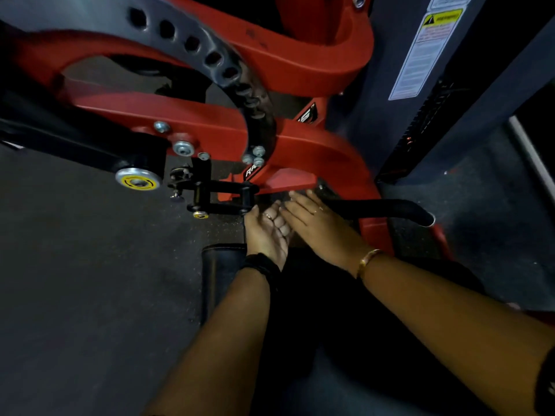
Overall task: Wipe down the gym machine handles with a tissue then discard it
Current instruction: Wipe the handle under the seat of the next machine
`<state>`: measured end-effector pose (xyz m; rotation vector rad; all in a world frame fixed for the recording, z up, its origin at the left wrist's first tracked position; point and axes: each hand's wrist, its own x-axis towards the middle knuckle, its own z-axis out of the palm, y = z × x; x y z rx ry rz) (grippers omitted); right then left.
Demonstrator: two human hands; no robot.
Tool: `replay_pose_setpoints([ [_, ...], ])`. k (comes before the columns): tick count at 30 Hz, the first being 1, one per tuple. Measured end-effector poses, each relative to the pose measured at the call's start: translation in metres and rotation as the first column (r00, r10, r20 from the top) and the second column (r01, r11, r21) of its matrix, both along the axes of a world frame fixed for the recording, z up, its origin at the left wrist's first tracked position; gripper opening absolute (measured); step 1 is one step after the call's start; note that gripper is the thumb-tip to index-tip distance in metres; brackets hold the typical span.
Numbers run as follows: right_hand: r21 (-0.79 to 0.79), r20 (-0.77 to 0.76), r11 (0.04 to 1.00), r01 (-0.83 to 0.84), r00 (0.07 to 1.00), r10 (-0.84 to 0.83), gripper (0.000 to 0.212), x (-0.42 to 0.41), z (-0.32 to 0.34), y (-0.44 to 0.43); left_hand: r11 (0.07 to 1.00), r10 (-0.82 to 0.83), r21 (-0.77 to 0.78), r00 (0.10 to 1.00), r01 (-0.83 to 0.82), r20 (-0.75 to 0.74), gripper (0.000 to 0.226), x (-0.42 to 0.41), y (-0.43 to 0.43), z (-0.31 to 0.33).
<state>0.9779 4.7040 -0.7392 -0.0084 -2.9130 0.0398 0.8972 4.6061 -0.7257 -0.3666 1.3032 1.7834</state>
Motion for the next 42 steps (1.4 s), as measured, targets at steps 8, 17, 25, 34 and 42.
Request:
replay_pose_setpoints([
  [8, -0.301, 0.047, 0.922, 0.244, 0.969, -0.241, 0.026, -0.021, 0.018, -0.020, 1.000, 0.023, 0.020, 0.999, -0.023, 0.024, 0.069, 0.001, 0.000, 0.009],
  [17, -0.105, -0.001, 0.990, 0.094, 0.996, -0.095, 0.055, 0.030, -0.007, -0.003, 0.990, -0.089, -0.120, 0.989, 0.075, -0.119, 0.040, 0.013, 0.004, 0.019],
  [25, -0.390, 0.245, 0.755, 0.528, 0.849, -0.467, 0.065, 0.004, 0.017, -0.011, 0.757, -0.644, -0.605, 0.441, 0.247, -0.625, 0.082, 0.044, -0.001, 0.018],
  [34, -0.230, 0.187, 0.878, 0.420, 0.904, -0.384, 0.062, 0.051, 0.003, 0.031, 0.387, -0.919, -0.914, -0.128, -0.124, -0.372, 0.092, 0.054, -0.003, 0.010],
  [42, -0.314, 0.107, 0.895, 0.316, 0.949, -0.297, 0.055, 0.039, 0.001, 0.002, 0.369, -0.928, -0.911, -0.127, -0.183, -0.350, 0.092, 0.058, 0.000, 0.004],
])
